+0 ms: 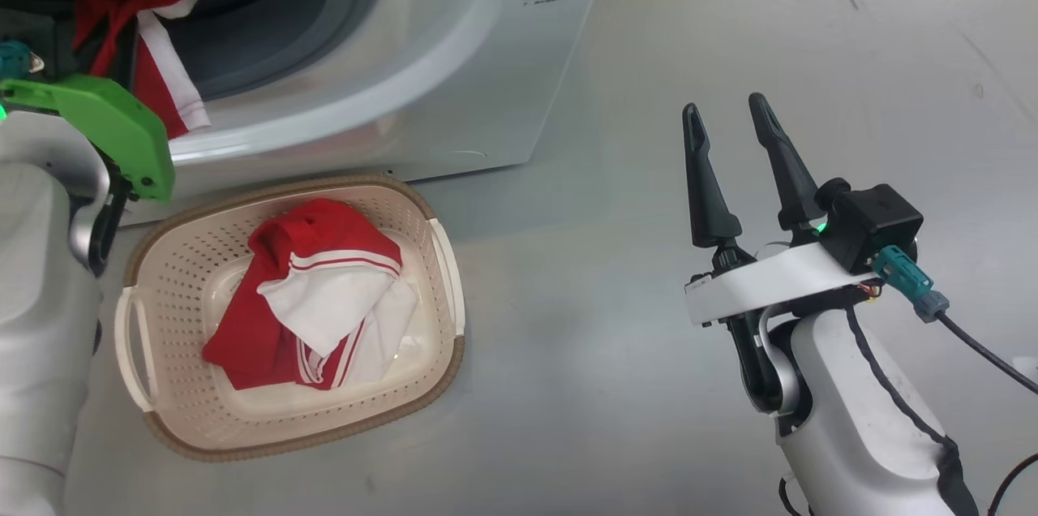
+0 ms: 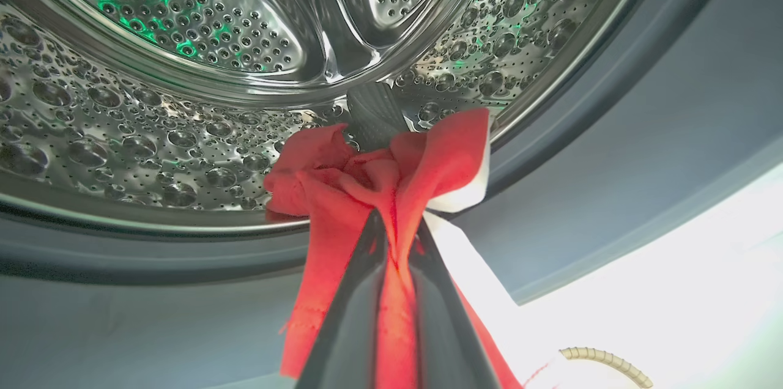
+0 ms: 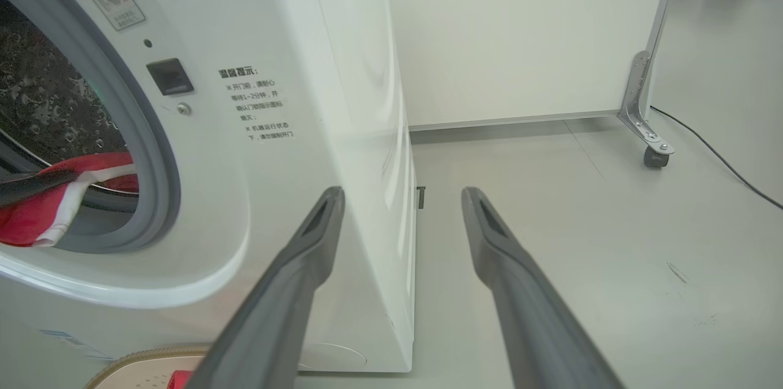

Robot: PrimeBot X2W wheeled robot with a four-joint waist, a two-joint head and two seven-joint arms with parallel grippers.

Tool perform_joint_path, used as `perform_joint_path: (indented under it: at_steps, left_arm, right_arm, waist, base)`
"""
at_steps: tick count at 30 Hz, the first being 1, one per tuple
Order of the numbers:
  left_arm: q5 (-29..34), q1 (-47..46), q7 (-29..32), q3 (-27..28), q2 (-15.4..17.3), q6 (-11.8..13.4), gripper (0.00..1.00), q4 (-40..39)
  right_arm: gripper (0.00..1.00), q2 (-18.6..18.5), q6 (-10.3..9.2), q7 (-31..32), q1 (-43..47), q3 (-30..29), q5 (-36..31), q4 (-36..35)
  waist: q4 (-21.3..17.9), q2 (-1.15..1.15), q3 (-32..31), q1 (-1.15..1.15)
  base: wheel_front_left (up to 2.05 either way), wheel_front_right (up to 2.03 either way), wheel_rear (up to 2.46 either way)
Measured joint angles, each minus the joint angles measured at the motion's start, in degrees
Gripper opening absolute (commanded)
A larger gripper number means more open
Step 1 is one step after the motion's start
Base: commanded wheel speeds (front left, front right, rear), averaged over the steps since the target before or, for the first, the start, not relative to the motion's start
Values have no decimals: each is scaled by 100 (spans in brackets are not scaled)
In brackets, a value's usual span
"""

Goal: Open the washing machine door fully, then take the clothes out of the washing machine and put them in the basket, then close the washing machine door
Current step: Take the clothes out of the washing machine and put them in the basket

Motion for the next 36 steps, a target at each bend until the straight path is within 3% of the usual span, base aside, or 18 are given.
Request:
perform_joint_path:
  at_steps: [17, 27, 36]
  left_arm:
    - [-485, 1269, -867, -170, -430, -103, 0, 83]
    - [-623, 1782, -1207, -219, -485, -108, 0, -322]
    - [-631, 1992, -1406, -154, -382, -125, 0, -1034]
  right_arm:
    - [100, 1, 222, 0, 595, -325, -99, 322]
    - [100, 2, 322, 0, 885, -449, -148, 385]
    - [100, 4, 382, 0, 975, -459, -148, 383]
  waist:
    - [517, 0, -1085, 0]
    - [733, 0, -1706, 0]
    - [816, 0, -1878, 0]
  base:
    - [0, 0, 0]
    - [0, 0, 0]
    - [0, 0, 0]
